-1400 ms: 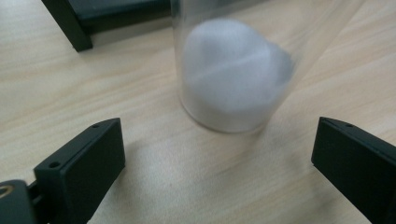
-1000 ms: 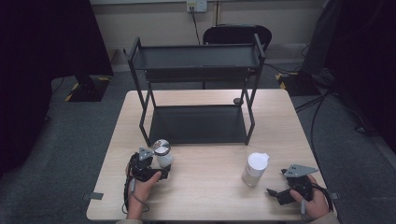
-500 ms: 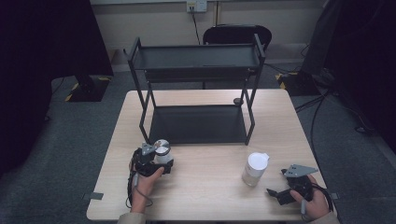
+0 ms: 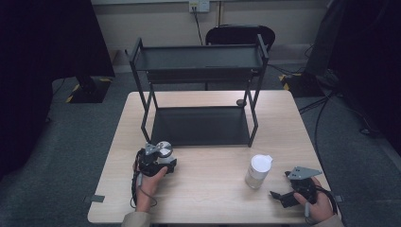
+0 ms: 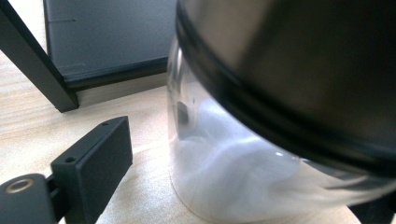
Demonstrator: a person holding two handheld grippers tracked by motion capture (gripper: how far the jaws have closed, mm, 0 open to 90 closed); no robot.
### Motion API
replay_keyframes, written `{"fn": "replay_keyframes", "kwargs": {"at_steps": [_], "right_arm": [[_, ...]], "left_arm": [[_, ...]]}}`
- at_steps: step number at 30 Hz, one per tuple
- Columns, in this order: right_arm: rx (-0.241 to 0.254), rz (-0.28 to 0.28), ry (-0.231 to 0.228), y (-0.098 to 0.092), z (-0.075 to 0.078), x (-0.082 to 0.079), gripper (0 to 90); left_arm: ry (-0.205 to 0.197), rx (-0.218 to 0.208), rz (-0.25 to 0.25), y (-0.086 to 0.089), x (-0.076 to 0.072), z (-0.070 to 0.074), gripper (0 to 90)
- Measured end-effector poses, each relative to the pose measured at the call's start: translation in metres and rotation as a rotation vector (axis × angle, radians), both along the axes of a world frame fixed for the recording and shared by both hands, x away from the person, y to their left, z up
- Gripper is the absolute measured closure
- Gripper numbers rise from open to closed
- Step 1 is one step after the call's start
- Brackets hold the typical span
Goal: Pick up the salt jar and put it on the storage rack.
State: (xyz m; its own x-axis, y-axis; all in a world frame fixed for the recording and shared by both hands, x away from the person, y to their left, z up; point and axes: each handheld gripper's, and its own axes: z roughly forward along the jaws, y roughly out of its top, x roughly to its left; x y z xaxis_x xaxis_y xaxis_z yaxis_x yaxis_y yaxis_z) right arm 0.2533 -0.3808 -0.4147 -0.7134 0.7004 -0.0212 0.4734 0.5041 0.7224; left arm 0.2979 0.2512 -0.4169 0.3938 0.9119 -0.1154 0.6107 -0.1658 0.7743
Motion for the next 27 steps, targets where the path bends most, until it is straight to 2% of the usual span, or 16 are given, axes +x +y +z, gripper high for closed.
{"fn": "replay_keyframes", "kwargs": {"at_steps": [18, 27], "right_arm": [[0.0, 0.0, 0.0, 0.0, 0.0, 0.0, 0.0], [0.0, 0.0, 0.0, 0.0, 0.0, 0.0, 0.0]], "left_arm": [[-0.014, -0.004, -0.032, -0.0031, 0.0019, -0.0024, 26.2], [-0.026, 0.034, -0.03, -0.0093, -0.0004, 0.0001, 28.9]]}}
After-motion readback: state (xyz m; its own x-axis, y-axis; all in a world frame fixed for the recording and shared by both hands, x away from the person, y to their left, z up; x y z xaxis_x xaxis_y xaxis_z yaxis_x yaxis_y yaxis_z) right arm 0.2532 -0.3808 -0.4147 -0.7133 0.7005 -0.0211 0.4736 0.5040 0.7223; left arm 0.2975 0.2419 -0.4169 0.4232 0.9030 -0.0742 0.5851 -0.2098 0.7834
